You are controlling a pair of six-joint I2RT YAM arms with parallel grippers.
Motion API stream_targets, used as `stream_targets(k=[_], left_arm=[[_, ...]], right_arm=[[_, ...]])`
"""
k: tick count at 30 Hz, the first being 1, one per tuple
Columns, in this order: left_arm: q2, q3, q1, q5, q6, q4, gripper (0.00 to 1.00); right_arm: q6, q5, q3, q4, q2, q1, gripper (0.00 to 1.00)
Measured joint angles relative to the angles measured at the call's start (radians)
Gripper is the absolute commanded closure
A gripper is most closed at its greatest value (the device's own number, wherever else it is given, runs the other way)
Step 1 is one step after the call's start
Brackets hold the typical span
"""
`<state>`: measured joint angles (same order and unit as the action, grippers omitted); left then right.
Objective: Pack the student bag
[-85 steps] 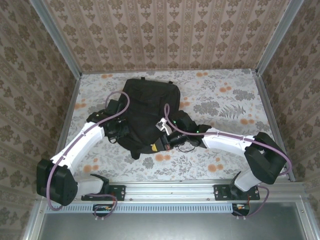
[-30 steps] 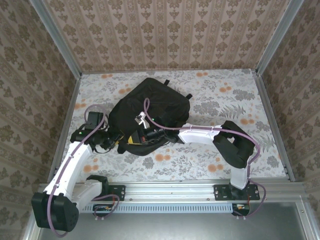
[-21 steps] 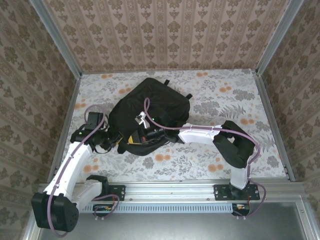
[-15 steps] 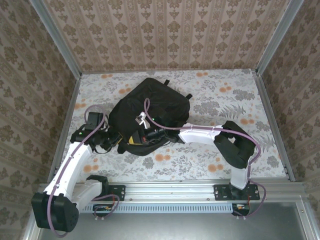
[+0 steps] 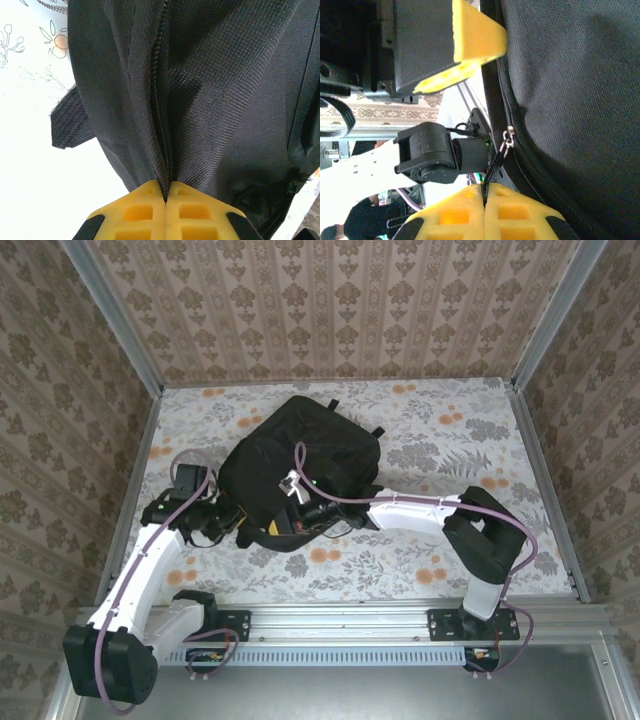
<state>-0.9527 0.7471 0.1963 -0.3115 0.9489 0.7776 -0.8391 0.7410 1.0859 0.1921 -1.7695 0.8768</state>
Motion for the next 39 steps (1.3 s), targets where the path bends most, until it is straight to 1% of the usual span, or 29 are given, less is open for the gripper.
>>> stream_targets(k=[8,23,24,25,27,28,29,31,34,37,39], left_arm=[[0.000,0.000,-0.014,-0.011,-0.018,0.002,1.00],[-0.001,0.000,-0.037,-0.022,-0.056,0.008,1.00],[-0.005,0.000,-0.042,-0.023,-0.064,0.008,0.96],[-0.012,0.003,-0.047,-0.023,-0.072,0.010,0.88],[-0.039,0.019,-0.061,-0.026,-0.095,0.021,0.68],[-0.053,0.029,-0.073,-0.021,-0.106,0.024,0.60],[-0.066,0.038,-0.085,-0.014,-0.112,0.023,0.57],[-0.082,0.052,-0.107,-0.007,-0.116,0.022,0.54],[-0.067,0.052,-0.108,-0.027,-0.110,0.023,0.52],[-0.007,0.022,-0.097,-0.068,-0.071,0.017,0.52],[0.040,-0.009,-0.066,-0.090,-0.033,0.018,0.52]], right_arm=[[0.060,-0.005,-0.023,-0.079,0.054,-0.011,1.00],[0.163,-0.002,-0.074,-0.196,0.130,-0.072,1.00],[0.162,-0.002,-0.073,-0.196,0.130,-0.071,1.00],[0.159,-0.002,-0.073,-0.196,0.130,-0.071,1.00],[0.150,-0.001,-0.063,-0.195,0.124,-0.068,1.00],[0.139,0.000,-0.051,-0.195,0.116,-0.064,1.00],[0.130,0.001,-0.039,-0.193,0.108,-0.061,1.00],[0.105,0.003,-0.010,-0.187,0.086,-0.053,1.00],[0.066,0.003,0.022,-0.163,0.048,-0.046,1.00],[0.039,0.003,0.028,-0.140,0.027,-0.045,1.00],[0.025,0.003,0.028,-0.132,0.023,-0.045,1.00]])
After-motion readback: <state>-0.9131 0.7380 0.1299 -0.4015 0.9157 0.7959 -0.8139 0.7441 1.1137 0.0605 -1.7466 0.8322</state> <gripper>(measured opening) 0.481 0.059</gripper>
